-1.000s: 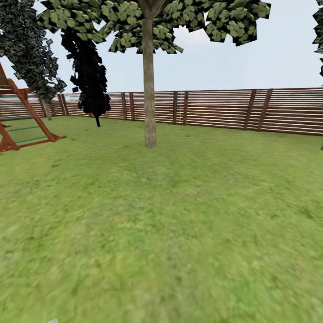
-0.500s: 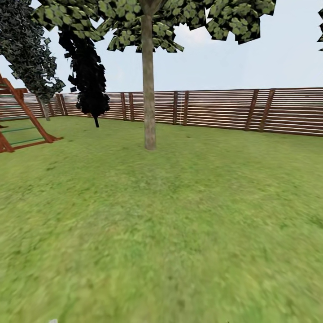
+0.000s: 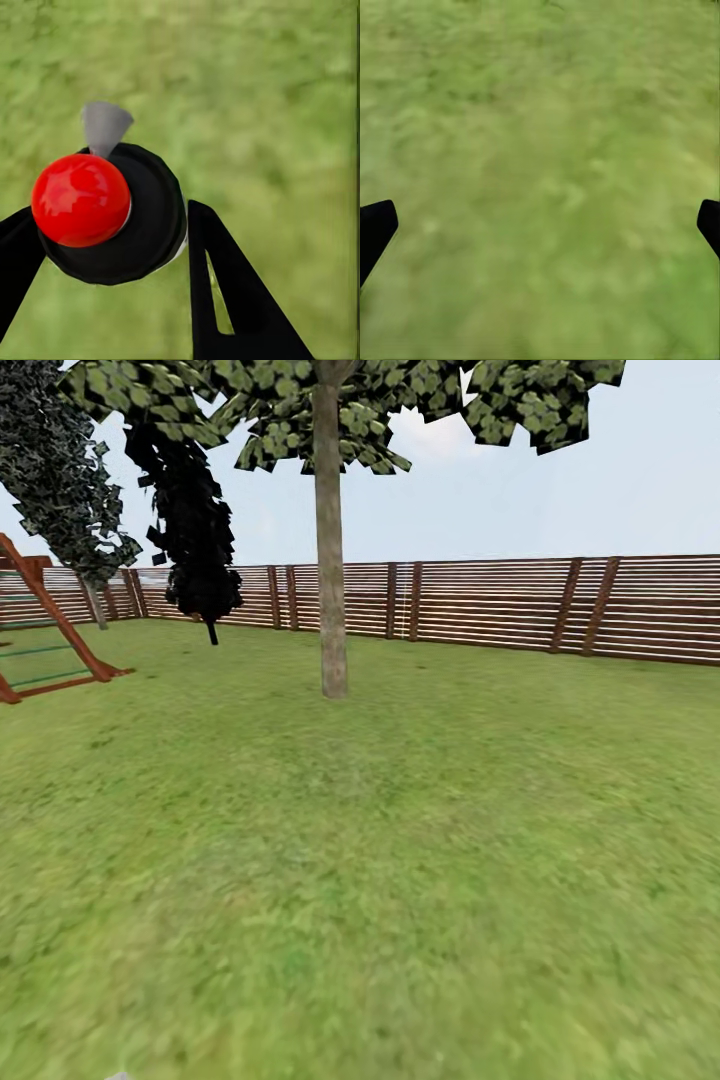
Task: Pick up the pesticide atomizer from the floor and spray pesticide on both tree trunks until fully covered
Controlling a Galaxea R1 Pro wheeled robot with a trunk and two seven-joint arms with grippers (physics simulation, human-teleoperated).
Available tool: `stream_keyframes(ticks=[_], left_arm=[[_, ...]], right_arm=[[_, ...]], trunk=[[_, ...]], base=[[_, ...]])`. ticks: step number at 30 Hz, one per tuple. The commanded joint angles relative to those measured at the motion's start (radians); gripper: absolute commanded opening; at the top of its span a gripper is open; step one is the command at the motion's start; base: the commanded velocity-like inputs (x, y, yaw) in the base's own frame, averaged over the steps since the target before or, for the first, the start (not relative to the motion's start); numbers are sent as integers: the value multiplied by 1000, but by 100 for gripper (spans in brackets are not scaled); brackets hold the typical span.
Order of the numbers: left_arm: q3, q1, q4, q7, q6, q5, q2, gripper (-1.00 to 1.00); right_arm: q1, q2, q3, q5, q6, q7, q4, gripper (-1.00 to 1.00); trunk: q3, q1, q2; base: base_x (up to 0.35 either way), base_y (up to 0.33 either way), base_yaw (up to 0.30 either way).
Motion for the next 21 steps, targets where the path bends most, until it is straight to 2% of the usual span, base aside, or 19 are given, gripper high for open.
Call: stream_keyframes(ticks=[1,21], left_arm=[[0,0,0,0,0,0,0,-100],[0,0,0,0,0,0,0,-100]], right_arm=[[0,0,0,0,0,0,0,100],[0,0,0,0,0,0,0,100]], trunk=[[0,0,0],[0,0,0]], base=[[342,0,0],[342,0,0]])
